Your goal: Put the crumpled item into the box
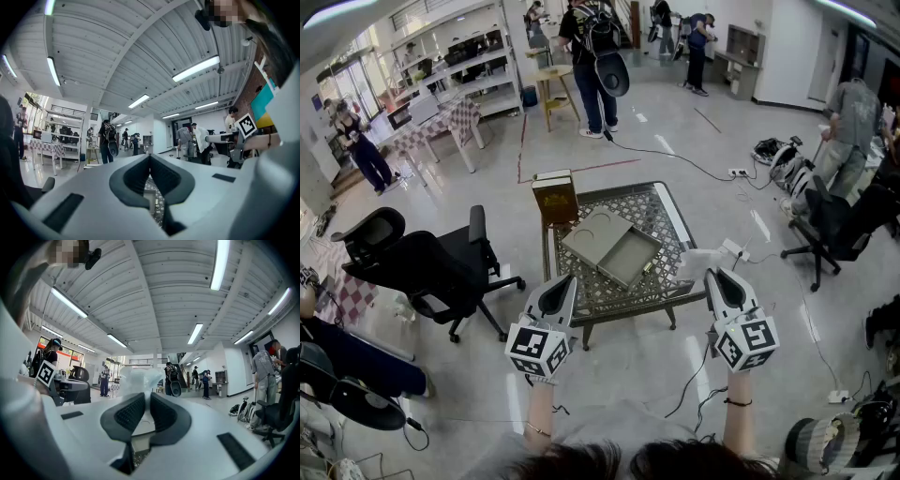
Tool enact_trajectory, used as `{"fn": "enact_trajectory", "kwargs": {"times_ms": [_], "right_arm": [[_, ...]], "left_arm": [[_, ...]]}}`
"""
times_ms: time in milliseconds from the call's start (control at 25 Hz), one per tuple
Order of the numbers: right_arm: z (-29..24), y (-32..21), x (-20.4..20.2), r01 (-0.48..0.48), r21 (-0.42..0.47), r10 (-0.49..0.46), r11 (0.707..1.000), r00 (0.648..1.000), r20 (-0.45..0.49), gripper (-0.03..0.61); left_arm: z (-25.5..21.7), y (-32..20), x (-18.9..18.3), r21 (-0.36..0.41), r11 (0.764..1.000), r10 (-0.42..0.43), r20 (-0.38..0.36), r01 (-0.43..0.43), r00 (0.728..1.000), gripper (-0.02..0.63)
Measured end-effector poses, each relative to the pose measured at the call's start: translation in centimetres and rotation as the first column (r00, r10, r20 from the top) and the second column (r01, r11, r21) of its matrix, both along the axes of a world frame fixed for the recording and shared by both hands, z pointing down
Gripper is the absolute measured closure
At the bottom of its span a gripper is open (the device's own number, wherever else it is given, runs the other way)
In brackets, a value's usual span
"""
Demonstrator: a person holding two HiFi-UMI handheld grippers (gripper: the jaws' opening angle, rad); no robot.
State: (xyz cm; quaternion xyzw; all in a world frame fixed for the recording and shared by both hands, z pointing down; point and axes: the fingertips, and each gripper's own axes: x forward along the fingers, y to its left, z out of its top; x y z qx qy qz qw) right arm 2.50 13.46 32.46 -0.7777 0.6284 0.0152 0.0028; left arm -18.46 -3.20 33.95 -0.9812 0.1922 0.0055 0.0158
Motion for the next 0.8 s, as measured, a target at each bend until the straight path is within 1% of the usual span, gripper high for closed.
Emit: {"fn": "enact_trajectory", "kwargs": {"times_ms": [440,800], "right_arm": [[0.3,0.1,0.2,0.006,0.000,-0.006,1.000,1.000,0.004,0.523],[0.8,0.2,1.5,0.051,-0.014,-0.051,0.999,0.999,-0.004,0.522]], "left_arm": [[0.5,0.5,0.2,-0.015,1.000,-0.005,0.002,0.005,1.000,0.597],[1.0,1.9,1.4,-0.023,0.999,-0.025,0.009,0.026,1.000,0.597]]}}
